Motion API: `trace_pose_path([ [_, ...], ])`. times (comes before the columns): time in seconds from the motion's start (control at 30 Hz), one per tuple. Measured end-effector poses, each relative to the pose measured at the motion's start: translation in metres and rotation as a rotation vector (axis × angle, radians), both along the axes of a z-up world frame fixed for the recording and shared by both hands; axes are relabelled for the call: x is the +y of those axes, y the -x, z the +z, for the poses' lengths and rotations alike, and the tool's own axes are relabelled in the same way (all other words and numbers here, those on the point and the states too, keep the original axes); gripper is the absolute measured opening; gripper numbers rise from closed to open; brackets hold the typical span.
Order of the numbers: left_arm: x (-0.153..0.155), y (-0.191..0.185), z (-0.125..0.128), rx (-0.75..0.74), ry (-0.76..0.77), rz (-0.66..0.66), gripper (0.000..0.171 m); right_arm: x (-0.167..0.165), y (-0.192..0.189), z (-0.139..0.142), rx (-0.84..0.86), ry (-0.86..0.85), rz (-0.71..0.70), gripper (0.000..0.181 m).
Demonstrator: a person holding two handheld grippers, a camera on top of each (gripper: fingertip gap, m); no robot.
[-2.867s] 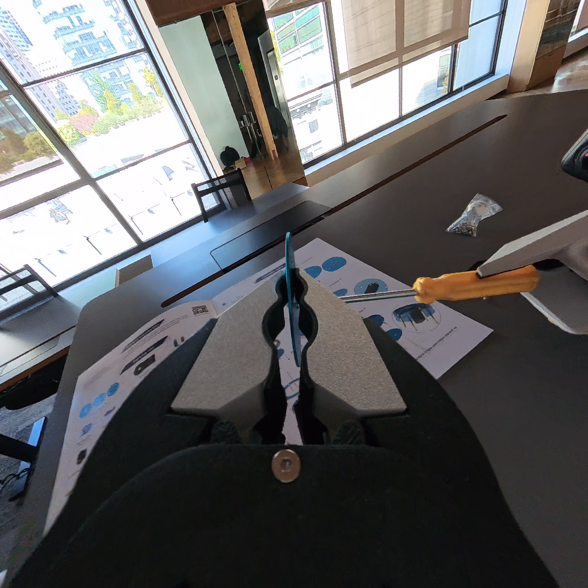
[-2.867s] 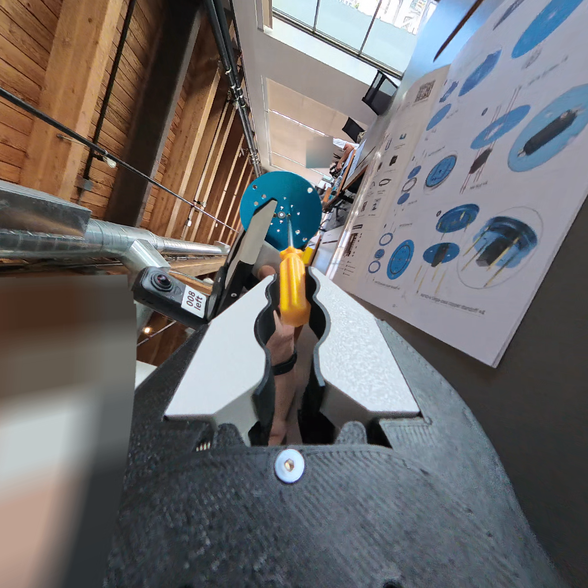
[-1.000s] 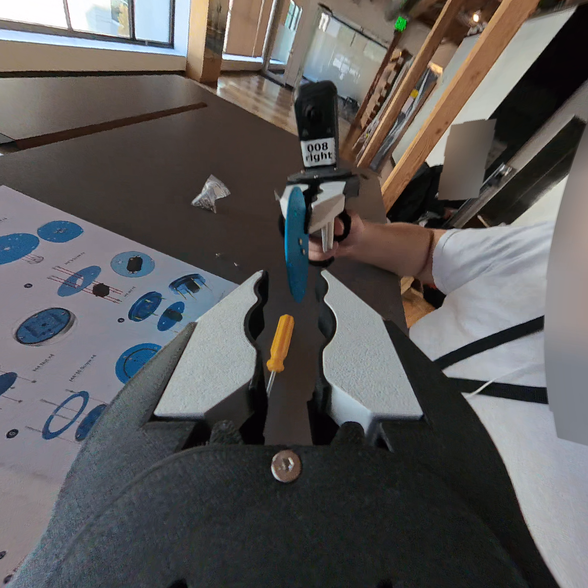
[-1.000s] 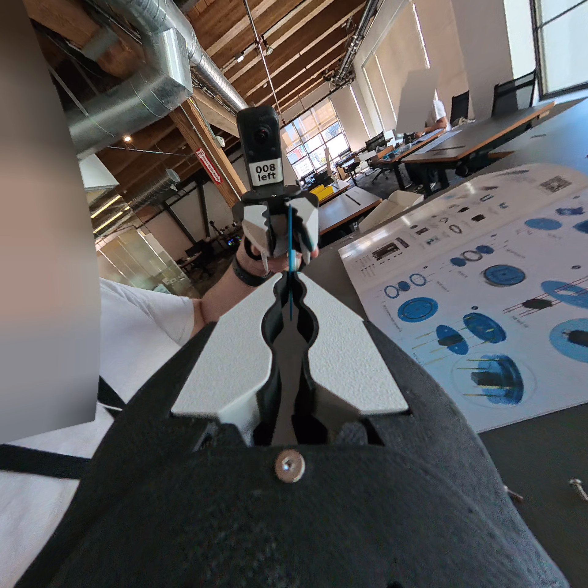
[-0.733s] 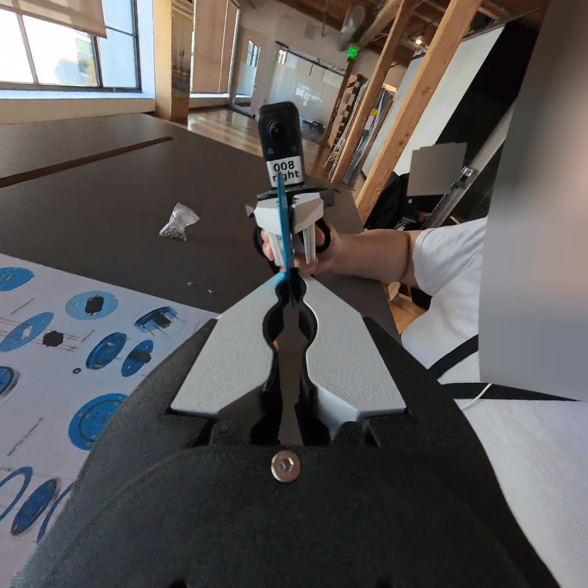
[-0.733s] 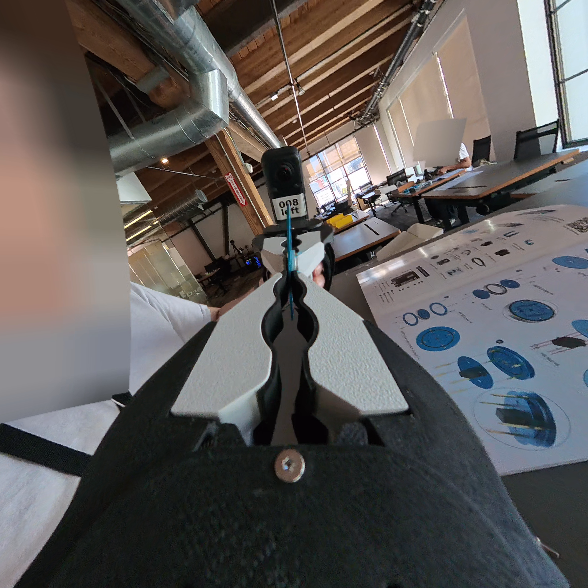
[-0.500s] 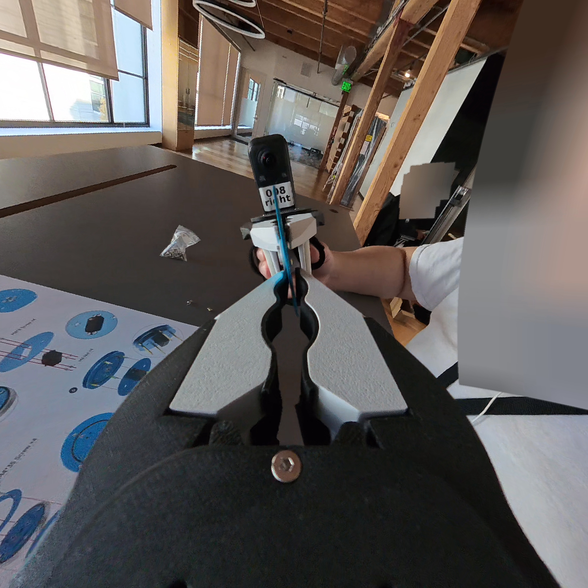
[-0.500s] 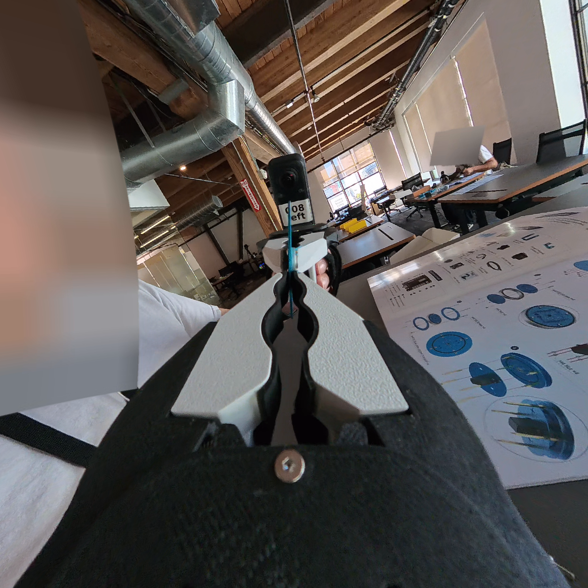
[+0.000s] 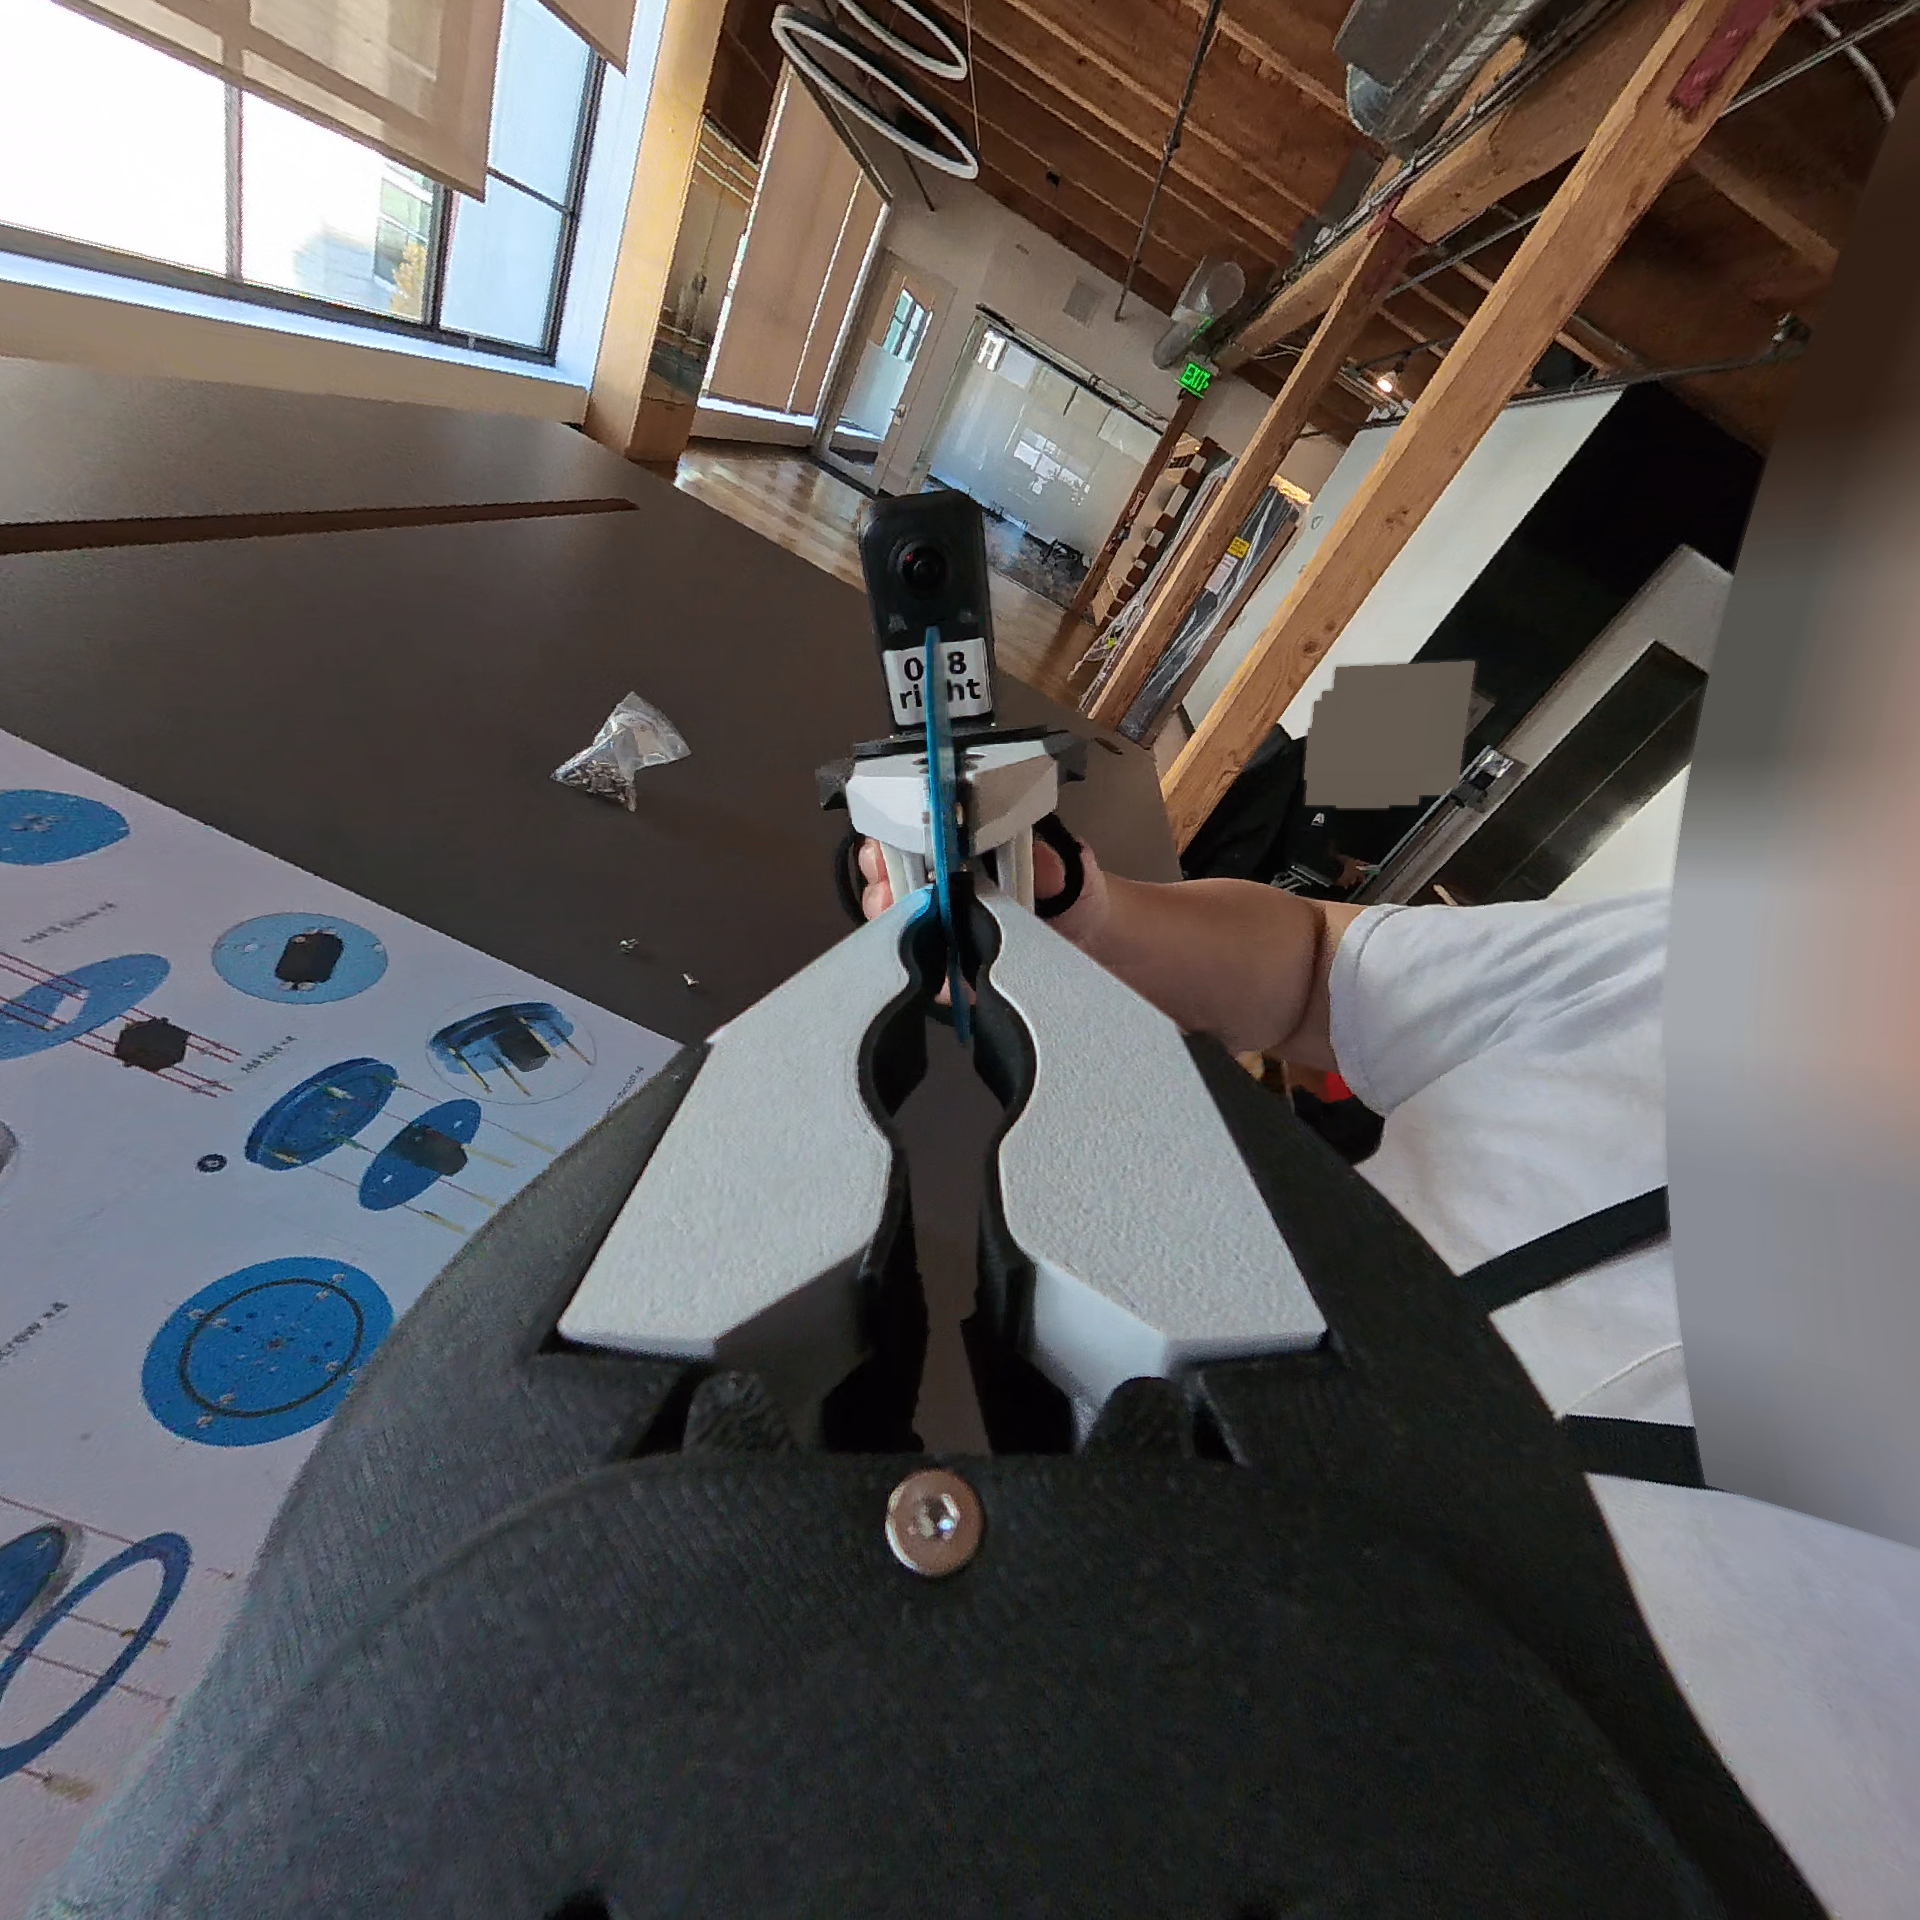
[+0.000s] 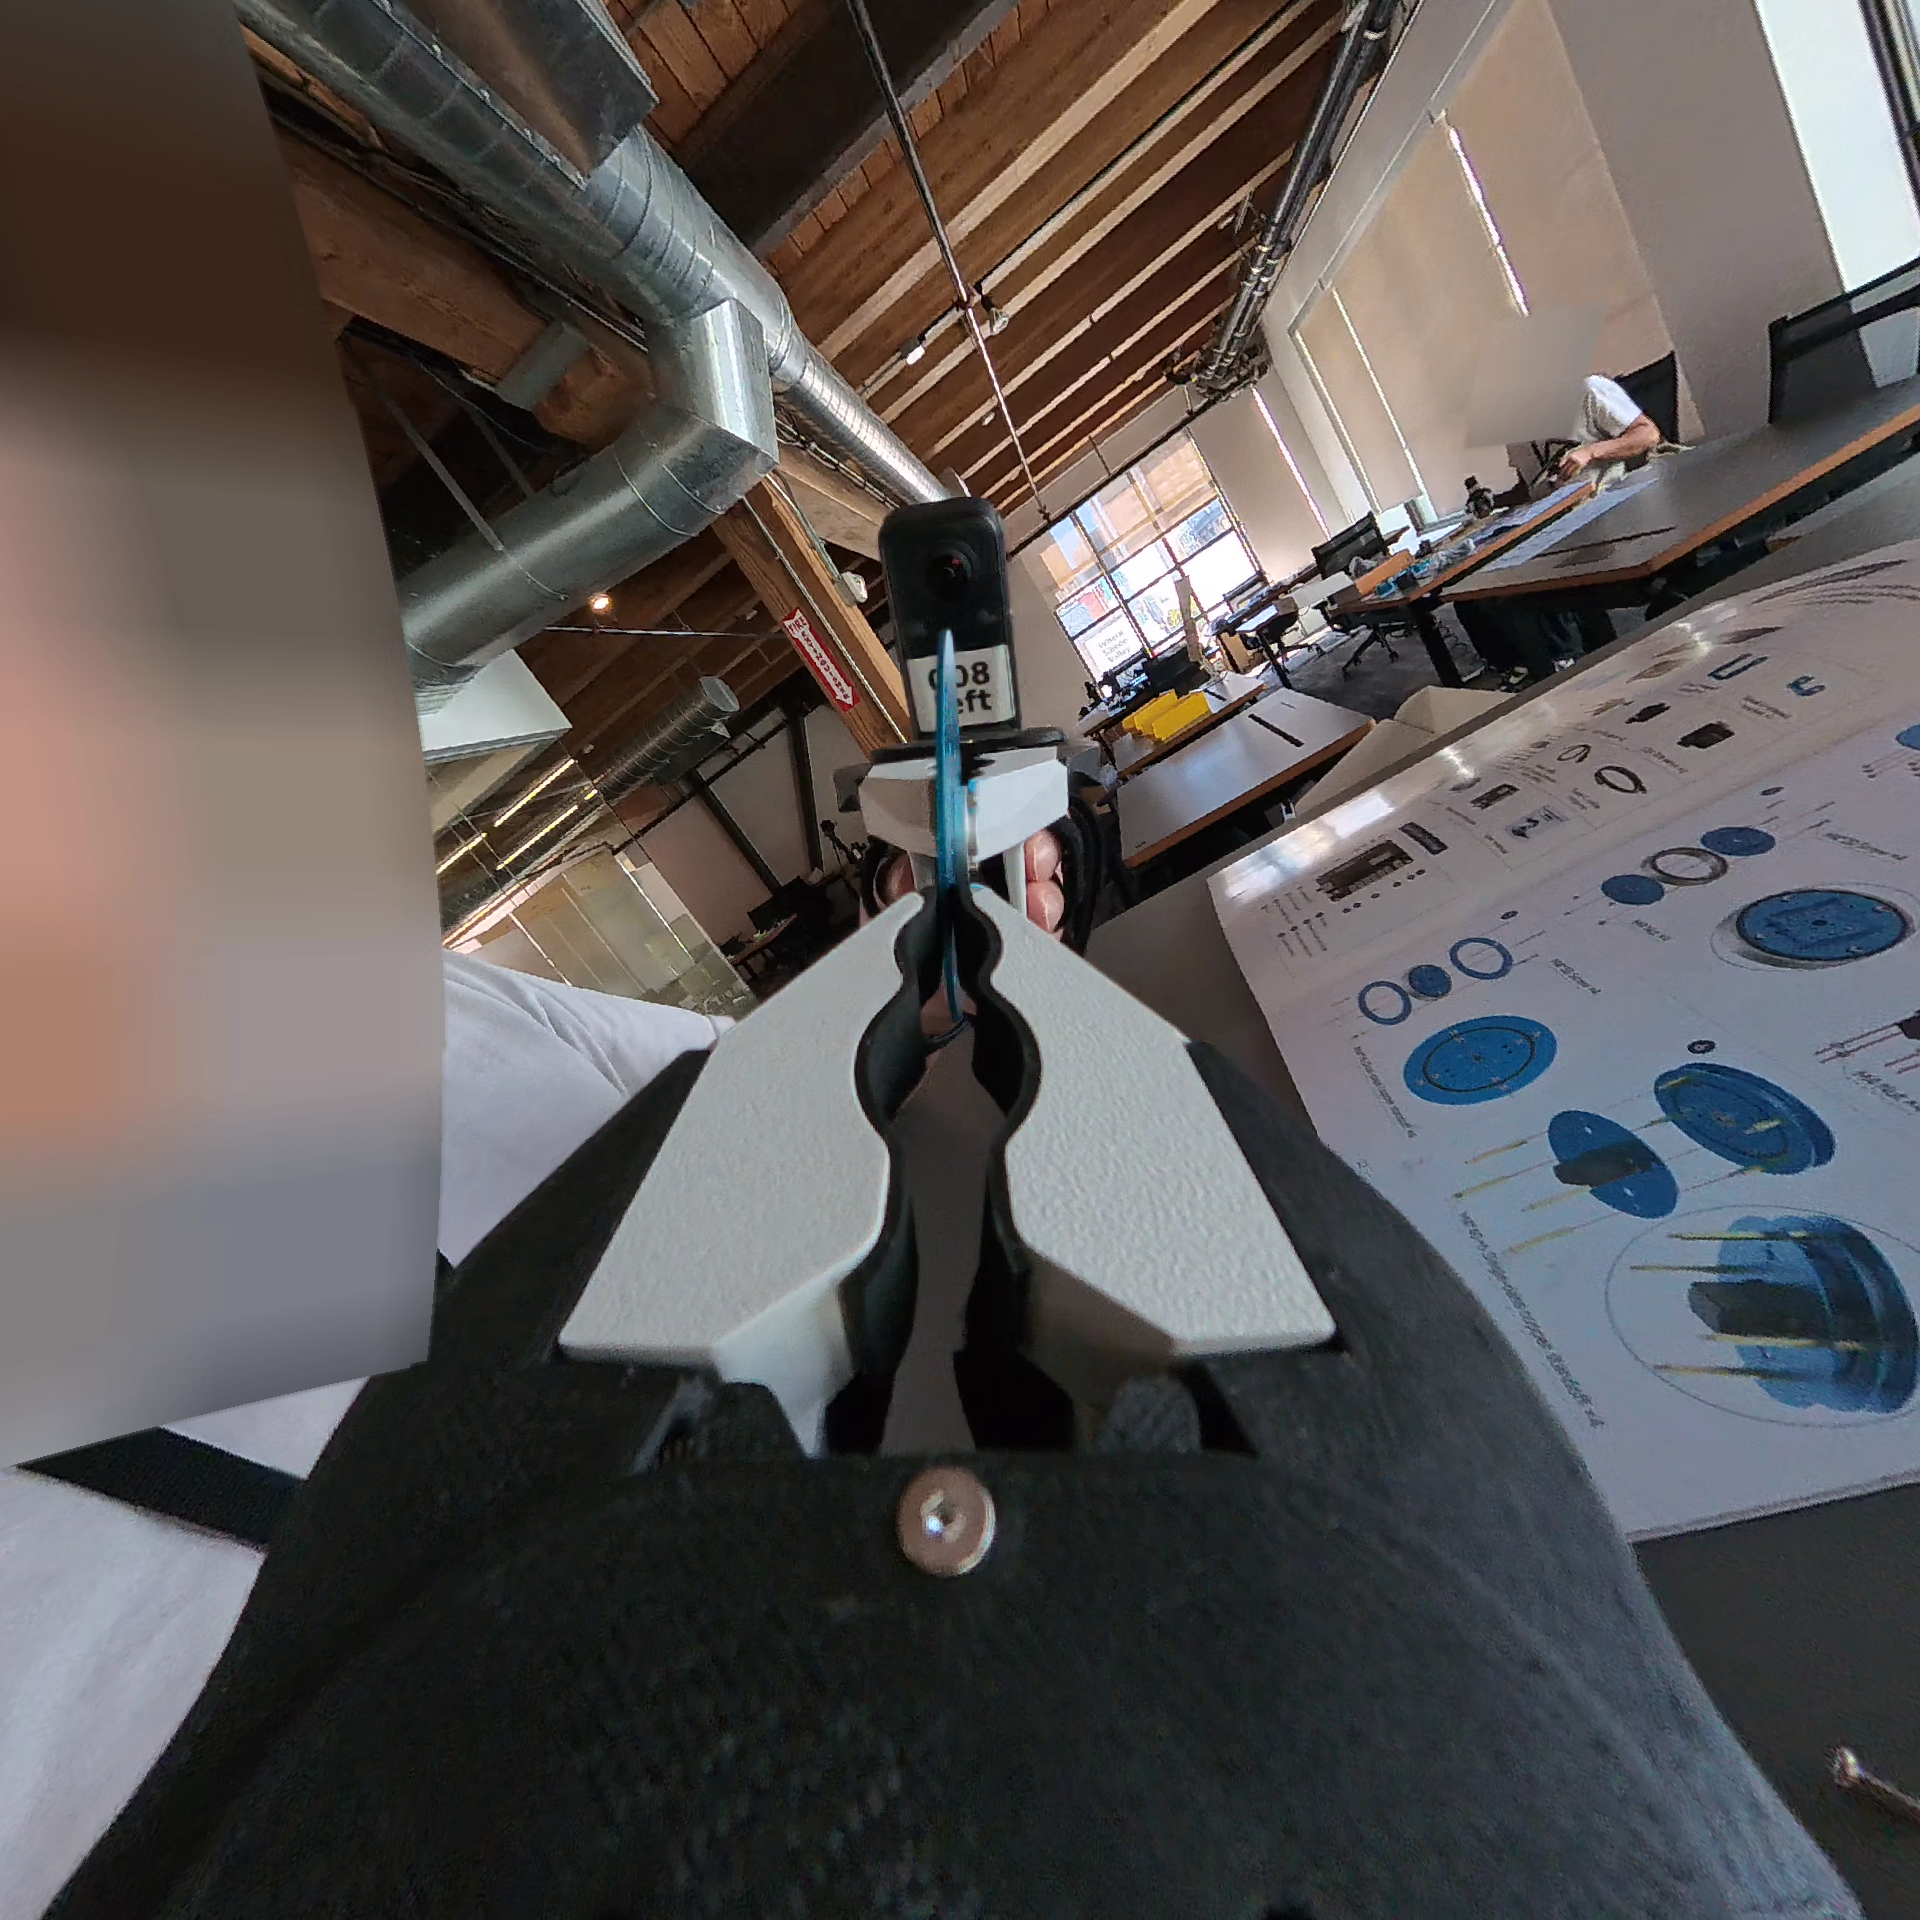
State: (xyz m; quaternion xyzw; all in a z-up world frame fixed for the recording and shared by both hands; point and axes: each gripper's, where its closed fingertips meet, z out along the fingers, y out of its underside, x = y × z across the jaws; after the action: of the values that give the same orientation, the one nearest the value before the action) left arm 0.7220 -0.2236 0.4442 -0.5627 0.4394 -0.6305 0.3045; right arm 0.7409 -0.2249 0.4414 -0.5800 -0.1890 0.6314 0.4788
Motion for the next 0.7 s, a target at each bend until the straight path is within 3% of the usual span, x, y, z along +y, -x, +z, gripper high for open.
trace_pose_path([
  [0.17,-0.002,0.002,-0.001,0.023,-0.284,0.052,0.000,0.001,-0.002,-0.006,-0.089,-0.066,-0.026,0.012],
  [0.33,-0.013,0.007,-0.010,0.086,-0.940,0.106,0.000,-0.003,-0.003,-0.016,-0.473,-0.431,-0.160,0.031],
  [0.43,-0.028,0.008,-0.009,0.054,-1.218,0.123,0.000,-0.015,0.000,-0.011,-0.653,-0.701,-0.226,0.027],
  [0.57,-0.038,0.008,-0.022,0.075,-1.418,0.081,0.000,-0.035,0.009,-0.014,-0.858,-1.029,-0.266,0.005],
  [0.7,-0.037,0.007,-0.029,0.063,-1.561,0.093,0.001,-0.038,0.012,-0.022,-0.947,-1.131,-0.262,0.000],
])
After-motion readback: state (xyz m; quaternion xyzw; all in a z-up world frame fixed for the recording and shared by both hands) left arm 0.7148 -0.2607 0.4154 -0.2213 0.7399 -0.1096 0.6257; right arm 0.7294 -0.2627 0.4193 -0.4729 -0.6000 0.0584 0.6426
